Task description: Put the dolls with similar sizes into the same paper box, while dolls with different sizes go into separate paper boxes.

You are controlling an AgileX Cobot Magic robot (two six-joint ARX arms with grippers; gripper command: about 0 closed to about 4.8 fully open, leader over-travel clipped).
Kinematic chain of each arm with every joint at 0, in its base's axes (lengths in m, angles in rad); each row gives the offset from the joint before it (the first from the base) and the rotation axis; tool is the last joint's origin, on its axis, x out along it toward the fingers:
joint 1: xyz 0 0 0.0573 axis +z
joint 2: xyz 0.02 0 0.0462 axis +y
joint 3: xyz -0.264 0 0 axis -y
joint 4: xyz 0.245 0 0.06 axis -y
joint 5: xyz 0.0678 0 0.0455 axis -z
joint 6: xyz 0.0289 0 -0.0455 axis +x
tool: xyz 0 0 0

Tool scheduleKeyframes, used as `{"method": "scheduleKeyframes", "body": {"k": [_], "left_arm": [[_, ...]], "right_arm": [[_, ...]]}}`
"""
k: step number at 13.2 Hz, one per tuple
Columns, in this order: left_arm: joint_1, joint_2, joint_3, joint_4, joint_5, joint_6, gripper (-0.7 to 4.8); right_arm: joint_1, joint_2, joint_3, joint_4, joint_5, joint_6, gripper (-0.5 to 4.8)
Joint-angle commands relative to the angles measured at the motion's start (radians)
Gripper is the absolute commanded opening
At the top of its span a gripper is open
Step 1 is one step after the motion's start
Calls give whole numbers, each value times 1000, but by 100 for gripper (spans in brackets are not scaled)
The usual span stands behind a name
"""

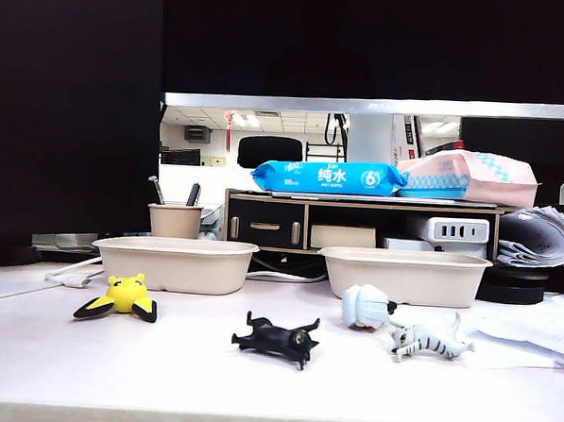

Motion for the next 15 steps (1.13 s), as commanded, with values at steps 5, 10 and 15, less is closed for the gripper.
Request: {"method": "scheduleKeyframes", "body": {"k": [5, 10, 15], "left_arm": [[-76, 187, 1, 10, 0, 3, -5], [-161, 270, 1, 27, -2, 4, -5], [-260, 270, 1, 40, 0, 3, -5]], "right_arm": [[0, 0, -5, 198, -80, 215, 1], [-1, 23, 208, 258, -156, 315, 0], [135, 668, 665, 209, -406, 315, -2]]}}
